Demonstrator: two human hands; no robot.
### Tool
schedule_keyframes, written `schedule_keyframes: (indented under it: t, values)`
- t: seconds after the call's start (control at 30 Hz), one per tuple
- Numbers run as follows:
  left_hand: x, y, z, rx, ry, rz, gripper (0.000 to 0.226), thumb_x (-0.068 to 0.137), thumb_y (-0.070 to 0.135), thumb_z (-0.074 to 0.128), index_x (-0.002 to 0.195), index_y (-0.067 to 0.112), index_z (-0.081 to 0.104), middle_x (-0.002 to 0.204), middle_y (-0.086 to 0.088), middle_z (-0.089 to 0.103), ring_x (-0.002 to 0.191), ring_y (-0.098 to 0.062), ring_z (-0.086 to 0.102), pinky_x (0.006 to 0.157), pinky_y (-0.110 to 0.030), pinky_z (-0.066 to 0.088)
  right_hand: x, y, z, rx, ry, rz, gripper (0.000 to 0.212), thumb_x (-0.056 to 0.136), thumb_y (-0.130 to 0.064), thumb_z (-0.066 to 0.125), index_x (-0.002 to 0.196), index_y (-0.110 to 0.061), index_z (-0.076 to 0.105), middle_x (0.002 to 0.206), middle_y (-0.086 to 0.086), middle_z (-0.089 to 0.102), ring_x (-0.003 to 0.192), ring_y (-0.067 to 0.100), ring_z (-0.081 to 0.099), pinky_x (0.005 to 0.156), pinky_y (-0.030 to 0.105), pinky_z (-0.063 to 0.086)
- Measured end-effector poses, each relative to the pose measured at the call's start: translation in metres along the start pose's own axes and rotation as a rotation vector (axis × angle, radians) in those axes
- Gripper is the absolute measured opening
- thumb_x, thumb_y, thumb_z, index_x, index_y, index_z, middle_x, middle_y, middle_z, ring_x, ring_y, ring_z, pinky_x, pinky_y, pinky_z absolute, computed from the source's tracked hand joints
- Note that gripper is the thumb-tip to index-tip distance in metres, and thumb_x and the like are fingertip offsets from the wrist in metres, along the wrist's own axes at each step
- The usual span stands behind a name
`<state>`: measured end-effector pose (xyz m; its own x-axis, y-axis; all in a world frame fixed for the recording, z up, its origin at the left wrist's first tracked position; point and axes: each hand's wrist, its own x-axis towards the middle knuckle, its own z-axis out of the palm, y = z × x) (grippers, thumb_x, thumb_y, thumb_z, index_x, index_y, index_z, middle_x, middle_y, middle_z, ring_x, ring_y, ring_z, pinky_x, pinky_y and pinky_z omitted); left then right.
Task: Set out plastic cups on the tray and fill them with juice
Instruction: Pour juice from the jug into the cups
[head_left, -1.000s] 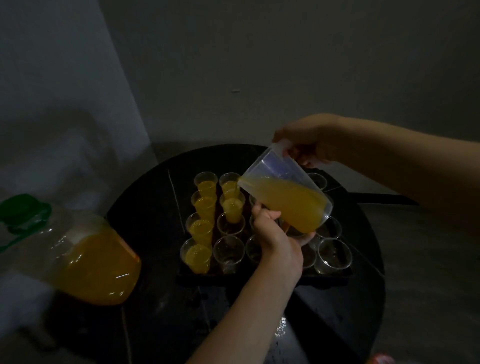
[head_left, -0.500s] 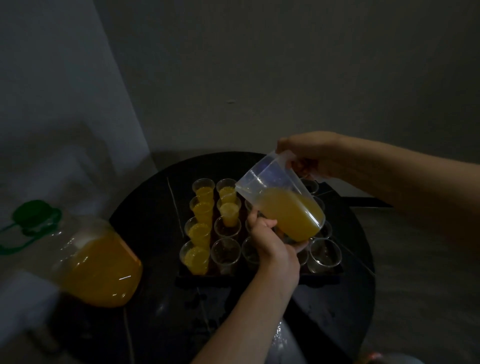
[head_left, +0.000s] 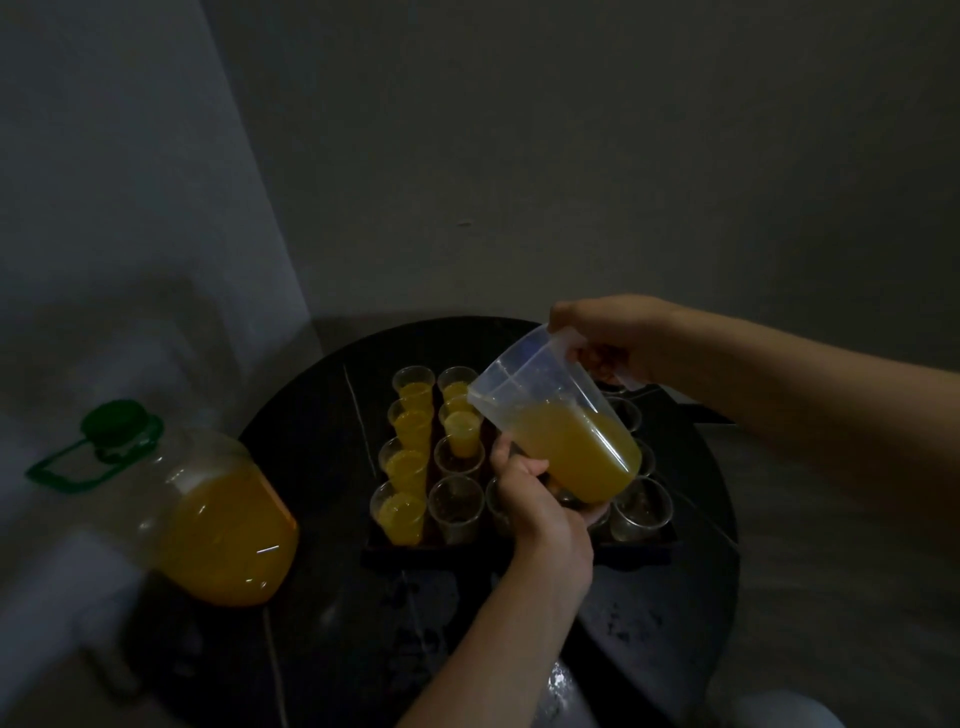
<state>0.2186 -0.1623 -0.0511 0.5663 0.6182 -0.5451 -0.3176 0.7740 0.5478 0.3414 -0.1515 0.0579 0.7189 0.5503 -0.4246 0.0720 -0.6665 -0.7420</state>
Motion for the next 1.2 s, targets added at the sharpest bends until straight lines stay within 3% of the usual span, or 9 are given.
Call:
schedule_keyframes:
  t: [0.4,0.77,1.03,1.2]
  values:
    - [-0.003,-0.004,-0.006,-0.025,0.003,-0.014,0.061,0.084,0.012,0.042,0.135,0.043,0.052,0.134,-0.014,0.044,0.11,-0.038,0.051,0.094,-0.071,0.045,-0.008,-0.001,0.007,0.018,-0.016,0.013,0.019,0.097,-0.031,0.057,0.092,-0.013,0.058,0.071,0.005,0.052,0.06,0.012,0.045,0.056,0.023,0.037]
    - [-0.006,-0.009,-0.005,-0.061,-0.025,-0.062,0.059,0.084,0.014,0.043,0.135,0.042,0.052,0.127,-0.011,0.049,0.111,-0.04,0.053,0.094,-0.069,0.047,0.009,-0.003,0.007,-0.018,-0.052,0.061,0.019,0.095,-0.03,0.061,0.085,-0.014,0.058,0.068,0.004,0.051,0.059,0.013,0.044,0.066,0.029,0.037]
    - [-0.003,-0.01,-0.008,-0.079,-0.001,-0.067,0.058,0.083,0.015,0.042,0.134,0.041,0.054,0.129,-0.011,0.048,0.112,-0.038,0.053,0.093,-0.069,0.048,0.019,-0.006,0.012,-0.108,-0.081,0.065,0.023,0.094,-0.034,0.061,0.083,-0.014,0.059,0.059,0.003,0.053,0.056,0.014,0.046,0.065,0.029,0.041]
    - [-0.002,-0.012,-0.009,-0.093,0.025,-0.077,0.057,0.084,0.017,0.041,0.135,0.039,0.054,0.127,-0.01,0.046,0.109,-0.034,0.051,0.093,-0.068,0.048,0.023,-0.007,0.017,-0.111,-0.091,0.076,0.025,0.096,-0.032,0.059,0.081,-0.012,0.058,0.053,0.002,0.05,0.051,0.013,0.041,0.053,0.026,0.036]
